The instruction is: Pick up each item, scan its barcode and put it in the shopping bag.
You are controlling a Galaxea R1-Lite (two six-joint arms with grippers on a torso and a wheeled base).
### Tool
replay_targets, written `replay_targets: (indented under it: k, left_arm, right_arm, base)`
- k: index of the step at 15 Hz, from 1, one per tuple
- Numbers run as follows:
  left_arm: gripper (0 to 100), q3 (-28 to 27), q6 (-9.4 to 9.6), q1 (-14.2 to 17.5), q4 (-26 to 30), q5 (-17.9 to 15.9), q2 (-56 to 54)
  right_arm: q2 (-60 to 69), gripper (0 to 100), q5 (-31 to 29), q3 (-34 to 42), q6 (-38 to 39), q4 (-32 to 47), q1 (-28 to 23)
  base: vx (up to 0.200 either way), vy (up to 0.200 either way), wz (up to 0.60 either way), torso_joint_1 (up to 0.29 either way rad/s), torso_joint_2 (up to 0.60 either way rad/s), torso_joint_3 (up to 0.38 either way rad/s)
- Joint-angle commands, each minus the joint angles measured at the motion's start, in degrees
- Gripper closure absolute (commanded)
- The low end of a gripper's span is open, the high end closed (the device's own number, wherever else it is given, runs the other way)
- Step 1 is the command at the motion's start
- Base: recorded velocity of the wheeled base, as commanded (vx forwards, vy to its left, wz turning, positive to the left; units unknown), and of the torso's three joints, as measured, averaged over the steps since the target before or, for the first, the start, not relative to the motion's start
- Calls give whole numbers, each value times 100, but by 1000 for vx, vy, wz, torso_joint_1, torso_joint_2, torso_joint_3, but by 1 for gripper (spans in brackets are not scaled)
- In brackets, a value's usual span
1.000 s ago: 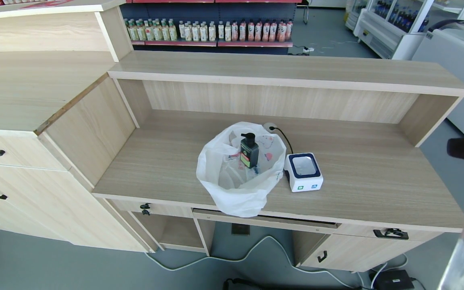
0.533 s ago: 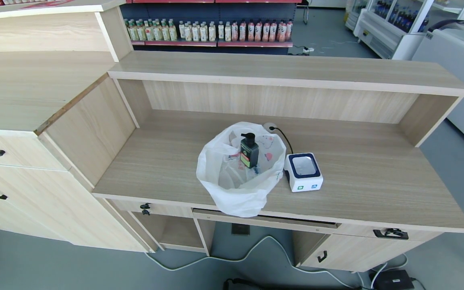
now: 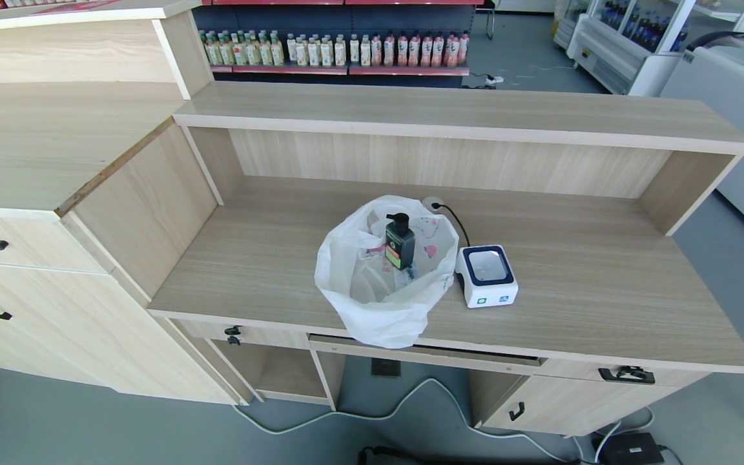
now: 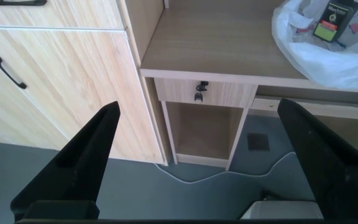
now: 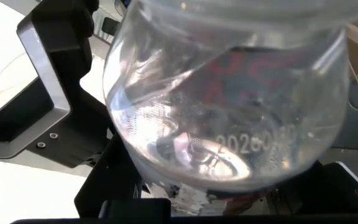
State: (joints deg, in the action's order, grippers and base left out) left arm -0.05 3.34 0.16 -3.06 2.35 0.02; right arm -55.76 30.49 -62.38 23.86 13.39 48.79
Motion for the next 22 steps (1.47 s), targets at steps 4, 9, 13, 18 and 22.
replay_targets:
  k: [4, 9, 13, 18, 22]
  left_arm:
    - [0, -4, 0, 2, 7, 2, -2]
    - [0, -4, 0, 2, -2, 2, -2]
    - [0, -4, 0, 2, -2, 2, -2]
    - [0, -4, 0, 2, -2, 2, -2]
    - [0, -4, 0, 2, -2, 2, -2]
  right_arm:
    - [144, 100, 1, 112, -4, -3, -133]
    - [21, 100, -25, 112, -57, -47, -387]
    - [-93, 100, -34, 340, -443, -47, -616]
    - [-269, 100, -25, 376, -514, -196, -1020]
    - [-295, 100, -25, 384, -540, -214, -1073]
  base:
    - [0, 0, 0, 0, 0, 0]
    - [0, 0, 0, 0, 0, 0]
    - [0, 0, 0, 0, 0, 0]
    - [0, 0, 0, 0, 0, 0]
    - [0, 0, 0, 0, 0, 0]
